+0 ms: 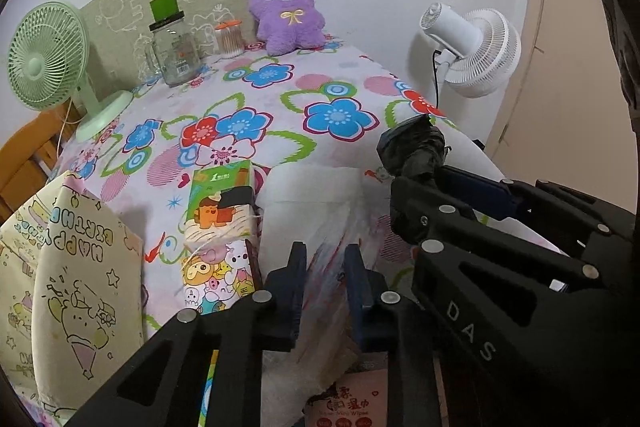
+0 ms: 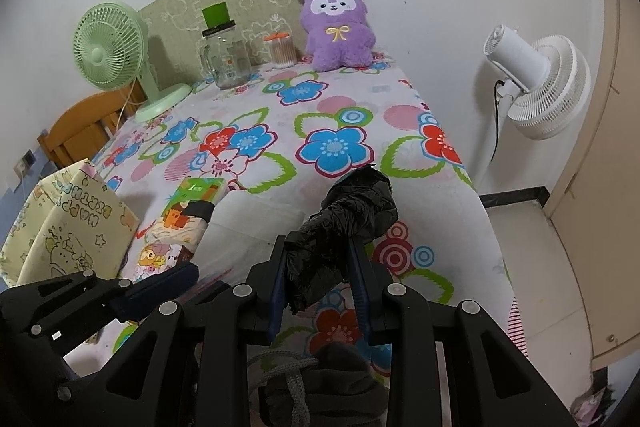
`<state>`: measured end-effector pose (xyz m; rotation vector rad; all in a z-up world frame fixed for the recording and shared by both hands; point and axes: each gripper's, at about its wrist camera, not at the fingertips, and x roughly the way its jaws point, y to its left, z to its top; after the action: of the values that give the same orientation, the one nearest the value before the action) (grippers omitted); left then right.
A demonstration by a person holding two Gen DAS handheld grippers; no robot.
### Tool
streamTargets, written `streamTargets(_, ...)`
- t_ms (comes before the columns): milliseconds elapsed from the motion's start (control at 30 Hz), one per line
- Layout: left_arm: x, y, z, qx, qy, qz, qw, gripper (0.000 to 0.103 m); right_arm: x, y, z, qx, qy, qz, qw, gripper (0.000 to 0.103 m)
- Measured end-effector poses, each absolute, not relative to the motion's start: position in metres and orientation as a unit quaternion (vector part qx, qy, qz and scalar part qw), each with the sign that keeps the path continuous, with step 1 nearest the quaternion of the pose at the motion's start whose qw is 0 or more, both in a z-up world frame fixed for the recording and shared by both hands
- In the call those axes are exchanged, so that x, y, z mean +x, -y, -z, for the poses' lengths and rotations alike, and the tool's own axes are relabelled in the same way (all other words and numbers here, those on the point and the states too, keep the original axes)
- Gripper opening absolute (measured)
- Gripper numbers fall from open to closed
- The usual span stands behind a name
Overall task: Organize soft objects
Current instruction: 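Grasp and lift the clear straw bag with the left tool while the right tool grasps the black umbrella, then carry the straw bag with the left tool while the right tool carries the umbrella over the paper box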
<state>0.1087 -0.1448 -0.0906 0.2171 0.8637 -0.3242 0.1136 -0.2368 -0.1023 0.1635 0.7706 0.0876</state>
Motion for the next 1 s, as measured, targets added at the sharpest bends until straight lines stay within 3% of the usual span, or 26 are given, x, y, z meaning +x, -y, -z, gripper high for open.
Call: streamTargets(1000,0.077,0.114,0.016,0.08,-0.363,0.137,0.918,0.01,0.072,0.211,0.013,0.054,-0.306,-0.037,0.95,0.032)
